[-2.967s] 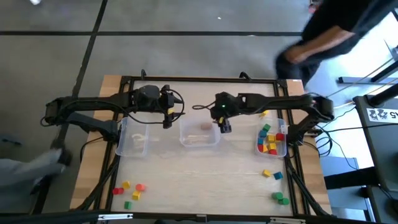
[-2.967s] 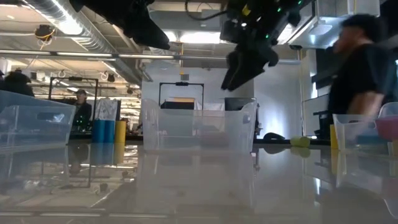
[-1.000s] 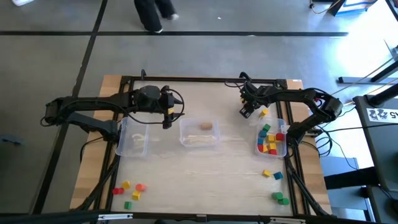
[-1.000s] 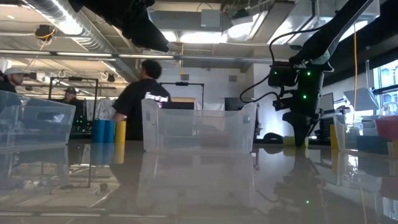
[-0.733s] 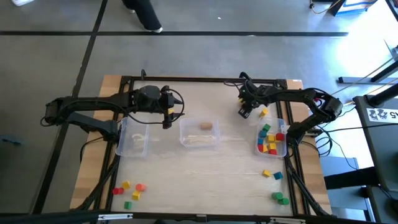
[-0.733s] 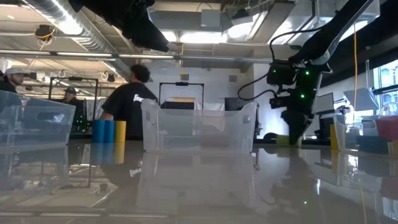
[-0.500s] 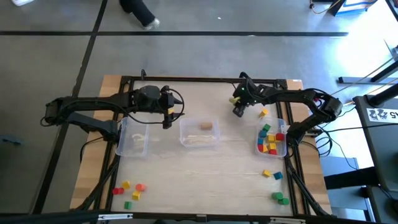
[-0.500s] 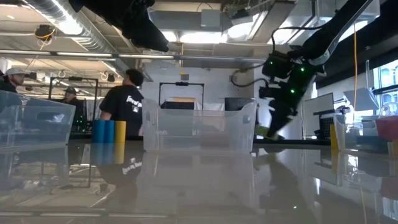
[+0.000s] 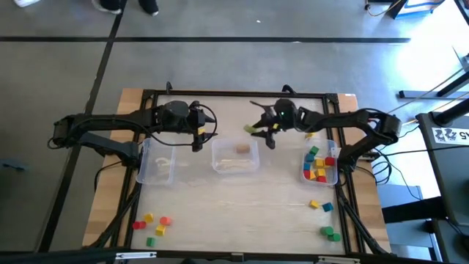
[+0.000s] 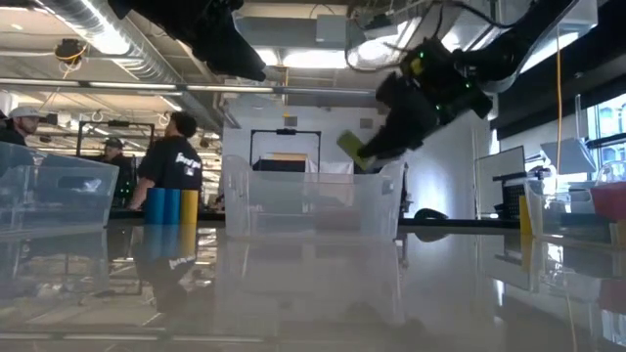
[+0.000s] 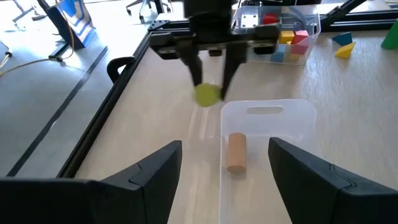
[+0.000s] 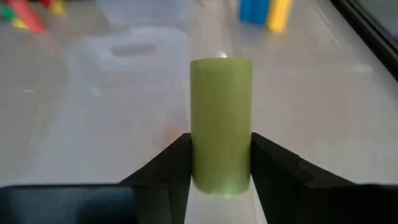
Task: Sort blocks by size
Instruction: Put the light green cylinder block into the center transparent bin, then put the yellow cylinder block into the center transparent bin
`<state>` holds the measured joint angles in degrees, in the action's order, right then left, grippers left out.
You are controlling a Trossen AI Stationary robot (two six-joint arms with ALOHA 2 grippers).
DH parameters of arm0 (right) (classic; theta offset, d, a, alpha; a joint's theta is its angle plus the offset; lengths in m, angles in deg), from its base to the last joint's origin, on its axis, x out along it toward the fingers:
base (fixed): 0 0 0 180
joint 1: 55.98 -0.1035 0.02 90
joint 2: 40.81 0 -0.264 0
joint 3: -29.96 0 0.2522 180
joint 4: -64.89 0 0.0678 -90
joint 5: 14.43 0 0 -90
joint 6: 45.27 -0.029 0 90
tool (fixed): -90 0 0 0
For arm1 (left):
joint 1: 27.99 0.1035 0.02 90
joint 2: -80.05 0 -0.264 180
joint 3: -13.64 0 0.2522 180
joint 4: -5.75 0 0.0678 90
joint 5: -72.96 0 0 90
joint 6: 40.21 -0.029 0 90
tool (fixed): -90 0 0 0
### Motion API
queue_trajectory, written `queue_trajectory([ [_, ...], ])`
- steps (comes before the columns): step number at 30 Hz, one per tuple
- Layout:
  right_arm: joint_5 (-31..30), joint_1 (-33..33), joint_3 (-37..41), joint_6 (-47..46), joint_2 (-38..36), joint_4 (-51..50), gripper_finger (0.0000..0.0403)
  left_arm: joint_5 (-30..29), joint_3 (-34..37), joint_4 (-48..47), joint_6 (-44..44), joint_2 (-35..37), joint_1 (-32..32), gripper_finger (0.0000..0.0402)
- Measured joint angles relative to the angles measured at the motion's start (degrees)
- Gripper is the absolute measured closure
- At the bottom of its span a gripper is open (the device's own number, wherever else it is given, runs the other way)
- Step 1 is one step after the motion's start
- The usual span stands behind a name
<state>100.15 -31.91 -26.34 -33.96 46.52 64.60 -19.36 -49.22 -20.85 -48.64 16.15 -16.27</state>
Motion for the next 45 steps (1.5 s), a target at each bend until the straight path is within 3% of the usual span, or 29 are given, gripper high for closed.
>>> queue_trajectory([
  [14, -1.4, -13.5, 0.0, 3.7, 0.0, 3.5, 0.0261, 0.0, 0.0, 1.5, 0.0, 0.0, 0.0, 0.0164],
  [22, -12.9, -17.0, -0.1, 8.0, 0.0, -2.6, 0.0259, 0.0, 0.0, 2.5, 0.1, 0.0, 0.0, 0.0164],
  [28, -14.4, -17.0, -0.1, 8.2, 0.0, -3.0, 0.0252, 0.0, 0.0, 2.7, 0.7, 0.0, 0.0, 0.0164],
  [38, -15.8, -17.0, -0.1, 8.2, 0.0, -3.0, 0.0167, -0.1, 0.0, 2.7, 4.5, 0.0, 0.1, 0.0164],
  [45, -21.2, -17.0, -0.1, 8.1, 0.0, -3.0, 0.013, -8.9, 0.0, -1.2, 8.4, 0.0, 3.3, 0.0164],
])
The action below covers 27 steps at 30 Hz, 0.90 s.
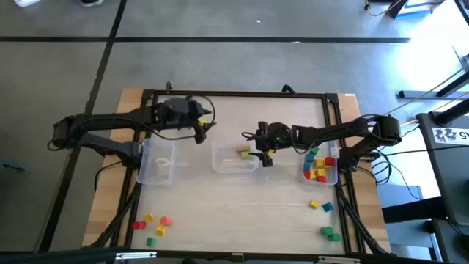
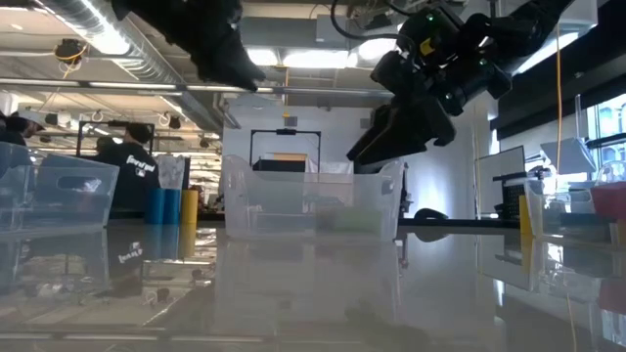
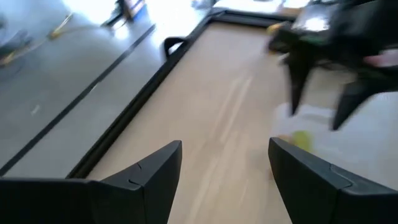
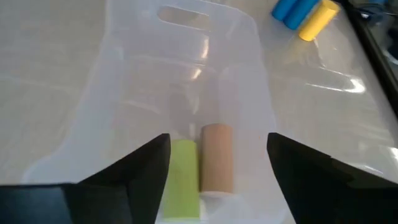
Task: Sort blocks by size
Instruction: Put the yellow cylinder block into the center transparent bin
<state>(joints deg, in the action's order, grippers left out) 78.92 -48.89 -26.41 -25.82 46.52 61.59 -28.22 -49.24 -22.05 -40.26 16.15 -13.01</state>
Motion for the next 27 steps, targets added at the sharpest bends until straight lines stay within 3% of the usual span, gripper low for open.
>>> queue_trajectory([
  [12, -2.8, 0.0, 0.0, 0.3, 0.0, 0.1, 0.0127, -2.8, -0.1, -11.5, 7.5, -0.8, 15.6, 0.0164],
  [27, -2.8, 0.0, 0.0, 0.4, 0.0, 0.1, 0.0127, -2.3, 0.0, -18.1, 8.3, -15.4, 26.1, 0.0164],
])
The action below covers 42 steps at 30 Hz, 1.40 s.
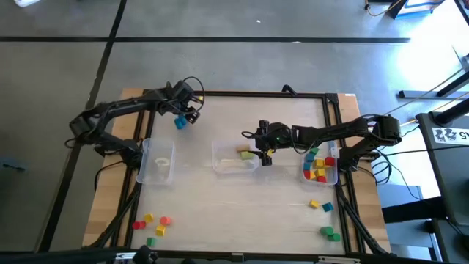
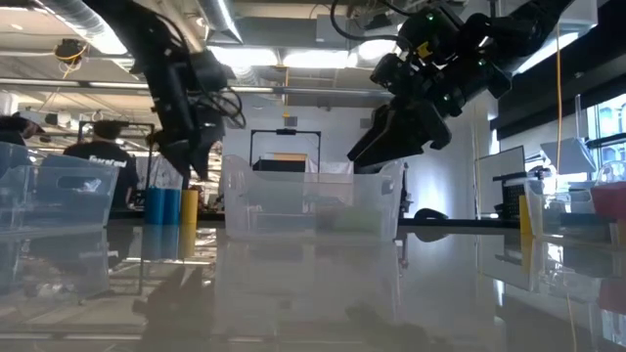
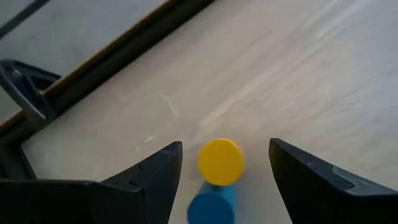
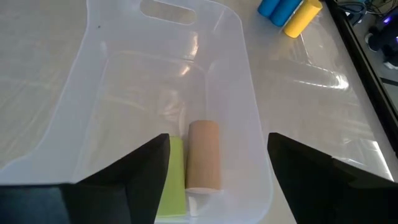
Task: Sort blocks by size
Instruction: Put the yellow cylinder block into the center transparent bin
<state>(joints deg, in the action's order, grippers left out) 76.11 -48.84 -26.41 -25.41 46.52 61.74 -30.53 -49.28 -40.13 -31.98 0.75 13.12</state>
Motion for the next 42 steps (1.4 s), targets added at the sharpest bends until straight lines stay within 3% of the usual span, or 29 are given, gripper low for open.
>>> queue_trajectory([
  [13, -1.6, 0.0, 0.0, 0.0, 0.0, 0.0, 0.0127, 3.9, 0.0, 0.1, -3.7, -8.3, 2.2, 0.0169],
  [23, -1.6, 0.0, 0.0, 0.0, 0.0, -0.1, 0.0127, 3.9, 0.0, 1.7, -5.2, -9.1, 2.2, 0.0273],
  [27, -2.5, 0.0, 0.0, 0.0, 0.0, -0.1, 0.0127, 3.9, 0.0, 1.7, -5.5, -8.9, 1.7, 0.0275],
  [35, -2.6, 0.0, 0.0, 0.0, 0.0, -0.5, 0.0127, 3.8, -1.6, 0.8, -1.2, -3.0, -2.4, 0.027],
  [42, -2.7, 0.0, 0.0, 0.0, 0.0, -0.6, 0.0127, 4.3, -3.0, 3.5, 1.7, 5.2, -12.4, 0.0266],
])
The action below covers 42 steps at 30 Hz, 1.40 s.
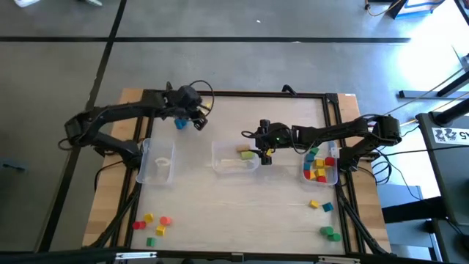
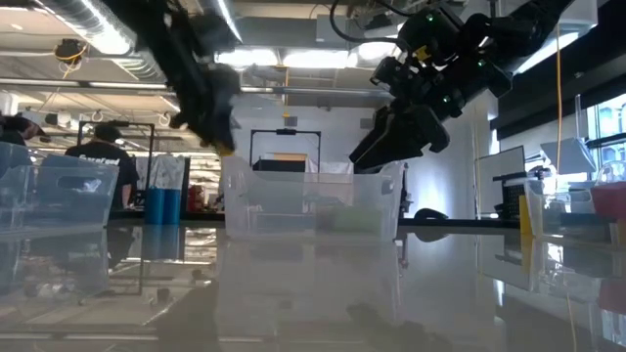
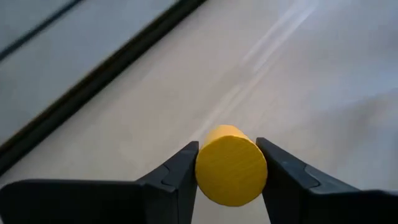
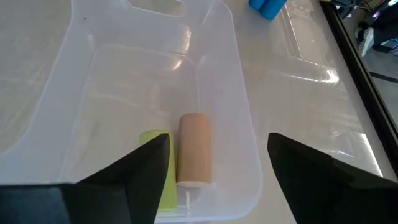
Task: Sort blocks by size
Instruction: Put the yellow cylinder block into the center transparent bin
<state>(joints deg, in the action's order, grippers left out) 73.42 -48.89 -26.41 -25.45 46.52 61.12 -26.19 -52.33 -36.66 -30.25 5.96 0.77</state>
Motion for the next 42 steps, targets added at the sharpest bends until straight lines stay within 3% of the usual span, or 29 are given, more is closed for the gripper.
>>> queue_trajectory([
  [8, 0.0, 0.0, 0.0, 0.0, 0.0, 0.0, 0.0127, 0.2, 0.2, 11.3, 1.4, 3.6, -14.3, 0.0264],
  [11, 0.0, 0.0, 0.0, -0.5, 0.0, 0.0, 0.0127, 0.2, 1.1, 17.9, -0.9, 3.1, -18.1, 0.0264],
  [16, 0.7, 0.0, 0.0, -1.4, 0.0, -0.5, 0.0127, 0.3, 1.1, 20.2, -3.4, 3.2, -22.4, 0.0263],
  [32, -0.3, 0.0, 0.0, 0.2, 0.0, 0.2, 0.0127, -0.6, 1.1, 24.8, -0.9, 1.7, -27.6, 0.0263],
  [42, -1.8, 0.0, 0.0, 0.2, 0.0, 0.1, 0.0127, -3.0, 1.2, 24.5, -1.1, -7.8, -27.9, 0.0263],
])
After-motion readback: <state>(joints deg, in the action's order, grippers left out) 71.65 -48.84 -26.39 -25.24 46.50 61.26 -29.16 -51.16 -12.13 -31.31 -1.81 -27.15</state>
